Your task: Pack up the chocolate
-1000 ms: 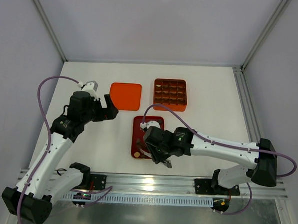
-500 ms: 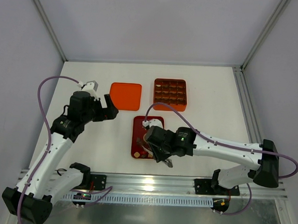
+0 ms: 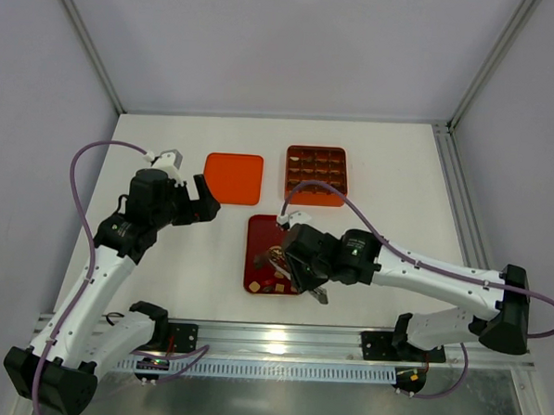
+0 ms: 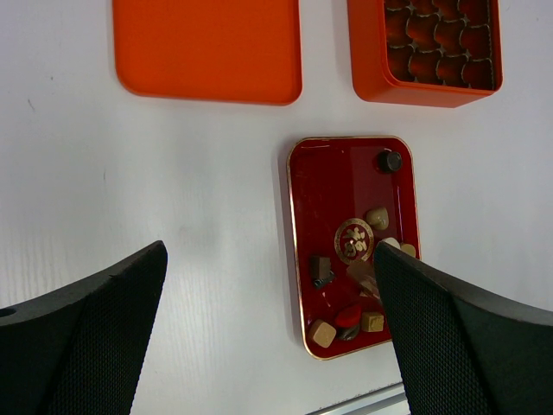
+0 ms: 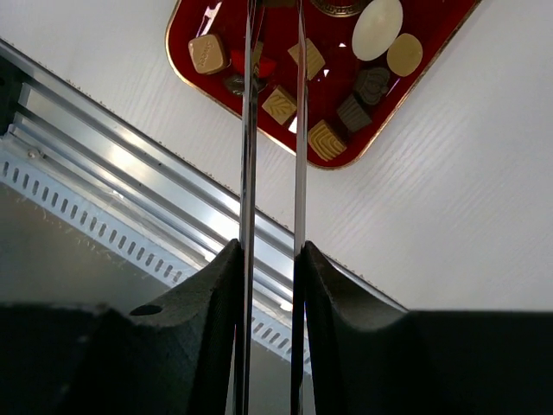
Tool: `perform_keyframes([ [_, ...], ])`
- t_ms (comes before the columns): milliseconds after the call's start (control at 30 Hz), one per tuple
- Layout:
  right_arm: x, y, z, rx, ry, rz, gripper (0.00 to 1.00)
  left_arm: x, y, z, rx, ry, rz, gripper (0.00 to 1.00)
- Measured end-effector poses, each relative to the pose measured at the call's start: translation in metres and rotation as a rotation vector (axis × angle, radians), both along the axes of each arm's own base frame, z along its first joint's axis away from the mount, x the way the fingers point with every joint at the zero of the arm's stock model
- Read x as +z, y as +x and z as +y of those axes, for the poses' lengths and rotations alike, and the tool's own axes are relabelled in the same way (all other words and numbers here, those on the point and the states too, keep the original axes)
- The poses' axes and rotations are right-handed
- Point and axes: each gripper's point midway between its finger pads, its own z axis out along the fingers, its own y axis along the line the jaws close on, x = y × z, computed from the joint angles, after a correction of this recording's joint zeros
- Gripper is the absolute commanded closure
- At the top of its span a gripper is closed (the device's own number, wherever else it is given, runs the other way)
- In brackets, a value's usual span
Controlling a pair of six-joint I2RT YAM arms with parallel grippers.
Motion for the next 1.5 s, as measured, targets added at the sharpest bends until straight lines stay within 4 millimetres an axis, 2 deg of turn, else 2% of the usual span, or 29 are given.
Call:
perform_keyframes([
  [133, 0.003, 0.019, -0.008, -0.048, 0.006, 0.001, 0.66, 0.0, 0.0, 0.0, -0.003, -0.002, 0.0, 0.0],
  [267, 0.011, 0.054, -0.023, -0.13, 0.018, -0.016, 0.66, 0.0, -0.001, -0.001, -0.006, -0.004, 0.001, 0.01],
  [533, 0.053, 0.148, -0.07, -0.331, 0.072, -0.125, 0.66, 0.0, -0.002, -0.003, -0.018, -0.011, 0.004, 0.0],
  [633, 0.064, 0.186, -0.088, -0.4, 0.08, -0.155, 0.66, 0.0, -0.002, -0.005, -0.024, -0.015, 0.005, 0.0],
  [733, 0.065, 0.219, -0.102, -0.453, 0.08, -0.16, 0.66, 0.0, -0.002, -0.005, -0.028, -0.017, 0.007, 0.0],
  [833, 0.057, 0.249, -0.113, -0.491, 0.066, -0.148, 0.66, 0.0, -0.002, -0.005, -0.029, -0.018, 0.007, 0.0],
  [967, 0.042, 0.282, -0.114, -0.503, 0.057, -0.115, 0.66, 0.0, -0.003, -0.006, -0.03, -0.019, 0.007, 0.0],
  [1167, 0.026, 0.305, -0.109, -0.499, 0.057, -0.08, 0.66, 0.0, -0.003, -0.006, -0.03, -0.019, 0.007, 0.0],
  [1500, 0.015, 0.31, -0.104, -0.483, 0.055, -0.053, 0.66, 0.0, -0.003, -0.006, -0.03, -0.019, 0.007, 0.0],
])
